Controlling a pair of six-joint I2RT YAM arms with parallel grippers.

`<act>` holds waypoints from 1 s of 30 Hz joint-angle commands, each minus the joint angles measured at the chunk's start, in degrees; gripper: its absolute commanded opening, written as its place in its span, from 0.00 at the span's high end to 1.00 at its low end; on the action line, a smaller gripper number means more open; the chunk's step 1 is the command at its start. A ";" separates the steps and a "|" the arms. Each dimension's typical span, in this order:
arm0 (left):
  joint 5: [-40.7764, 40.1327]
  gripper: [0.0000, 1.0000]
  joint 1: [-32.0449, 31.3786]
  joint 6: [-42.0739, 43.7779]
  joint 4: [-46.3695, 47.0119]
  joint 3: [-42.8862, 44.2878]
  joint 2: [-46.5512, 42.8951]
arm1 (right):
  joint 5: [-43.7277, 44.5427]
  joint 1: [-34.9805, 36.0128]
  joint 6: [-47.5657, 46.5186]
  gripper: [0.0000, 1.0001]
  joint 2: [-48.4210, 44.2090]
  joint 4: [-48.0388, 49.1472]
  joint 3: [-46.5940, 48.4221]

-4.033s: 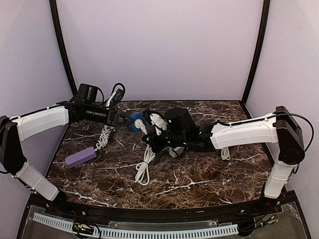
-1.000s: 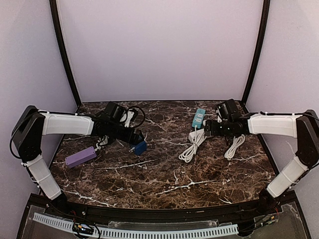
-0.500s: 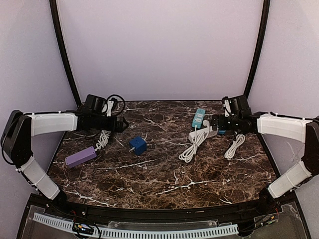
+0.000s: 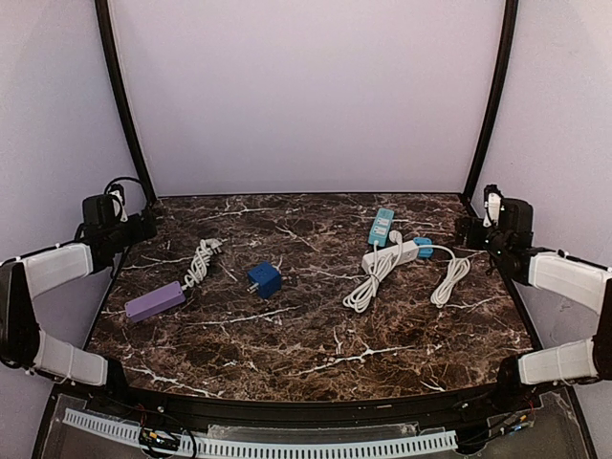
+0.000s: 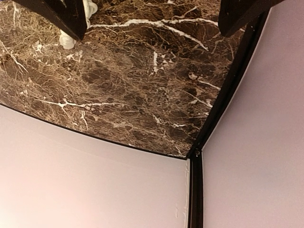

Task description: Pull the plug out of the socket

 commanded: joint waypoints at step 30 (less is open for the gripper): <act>-5.05 0.01 -0.12 11.02 43.28 -24.99 3.73 | -2.32 -1.37 -7.94 0.01 5.53 40.30 -18.28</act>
